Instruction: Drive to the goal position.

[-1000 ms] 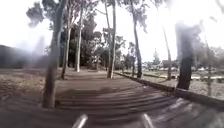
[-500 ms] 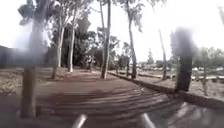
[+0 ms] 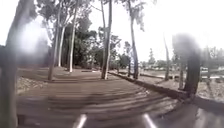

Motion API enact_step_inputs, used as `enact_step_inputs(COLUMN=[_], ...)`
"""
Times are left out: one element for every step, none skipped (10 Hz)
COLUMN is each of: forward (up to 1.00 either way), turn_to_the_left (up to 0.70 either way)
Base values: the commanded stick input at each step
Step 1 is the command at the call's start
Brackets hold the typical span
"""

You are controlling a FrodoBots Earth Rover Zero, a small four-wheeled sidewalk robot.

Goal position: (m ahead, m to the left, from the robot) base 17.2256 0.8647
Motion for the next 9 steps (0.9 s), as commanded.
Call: enact_step_inputs(forward=[0.70, 0.70, 0.70, 0.70, 0.70, 0.70, 0.70, 0.70, 0.70], turn_to_the_left=[0.26, 0.00, 0.00, 0.00, 0.00, 0.00, 0.00, 0.00, 0.06])
